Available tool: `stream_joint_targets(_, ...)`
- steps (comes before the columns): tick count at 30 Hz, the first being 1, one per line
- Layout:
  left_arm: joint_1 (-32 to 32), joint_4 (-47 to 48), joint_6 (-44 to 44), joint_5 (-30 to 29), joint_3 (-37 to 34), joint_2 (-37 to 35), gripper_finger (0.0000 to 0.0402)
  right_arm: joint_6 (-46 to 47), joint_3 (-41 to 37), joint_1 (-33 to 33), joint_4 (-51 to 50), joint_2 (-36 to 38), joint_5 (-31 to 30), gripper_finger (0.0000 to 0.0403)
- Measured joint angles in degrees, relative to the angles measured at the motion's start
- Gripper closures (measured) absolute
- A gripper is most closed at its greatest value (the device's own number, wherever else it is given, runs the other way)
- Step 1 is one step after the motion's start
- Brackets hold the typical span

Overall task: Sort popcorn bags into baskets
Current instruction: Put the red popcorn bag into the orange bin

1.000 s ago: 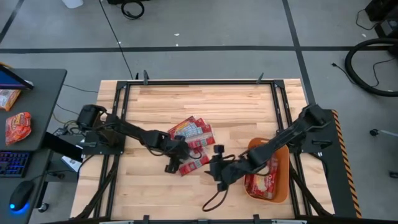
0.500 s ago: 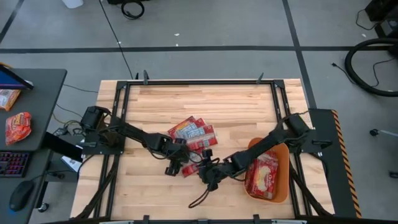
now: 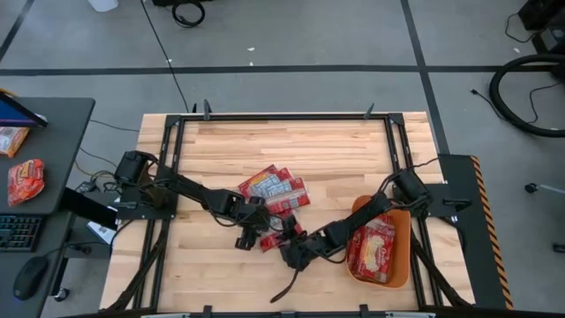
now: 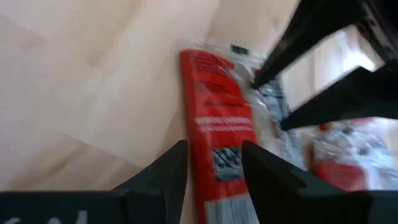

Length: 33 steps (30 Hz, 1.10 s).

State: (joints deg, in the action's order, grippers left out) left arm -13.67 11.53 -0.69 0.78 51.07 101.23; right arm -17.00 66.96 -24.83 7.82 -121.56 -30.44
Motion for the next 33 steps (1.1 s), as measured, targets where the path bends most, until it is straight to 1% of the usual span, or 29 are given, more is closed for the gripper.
stream_joint_targets(4,0.0,-0.1,0.0,-0.1,0.0,0.0,0.0203,-3.6,0.0,0.2,-0.9,0.3,-1.3,0.0246)
stream_joint_targets(7,0.0,-0.2,-0.4,-0.1,0.0,0.0,0.0203,-5.6,0.0,0.2,-0.8,0.3,-1.1,0.026)
stream_joint_targets(10,0.0,-0.3,-0.4,-0.1,0.0,0.0,0.0203,-5.7,0.0,0.2,-1.0,0.3,-0.3,0.0292)
stream_joint_targets(16,0.0,-0.3,-0.5,-0.1,-0.1,0.0,0.0203,-3.1,-0.1,0.2,-1.1,0.3,1.4,0.0376)
stream_joint_targets(18,0.0,0.1,-1.1,-0.2,-0.1,-0.4,0.0203,-2.8,-0.1,0.1,-1.1,0.3,1.6,0.0394)
stream_joint_targets(22,-0.1,3.0,-1.2,-0.2,-0.4,-4.2,0.0203,0.0,-0.4,-0.4,-2.6,1.8,1.5,0.0391)
stream_joint_targets(25,-0.1,3.6,-1.2,-0.3,-0.2,-8.3,0.0203,3.3,-0.4,-1.1,-5.1,4.9,1.7,0.0396)
stream_joint_targets(28,-0.1,5.2,-1.2,-1.7,-0.2,-11.2,0.0203,8.3,-0.4,-1.6,-9.6,9.0,2.3,0.0397)
stream_joint_targets(31,-0.1,5.7,-1.3,-2.8,-0.2,-13.0,0.0203,15.9,-0.4,-1.8,-14.3,13.4,4.9,0.0396)
stream_joint_targets(33,-0.1,7.3,-1.4,-3.6,-0.2,-13.6,0.0203,21.7,-0.3,-1.7,-16.5,16.8,8.2,0.0396)
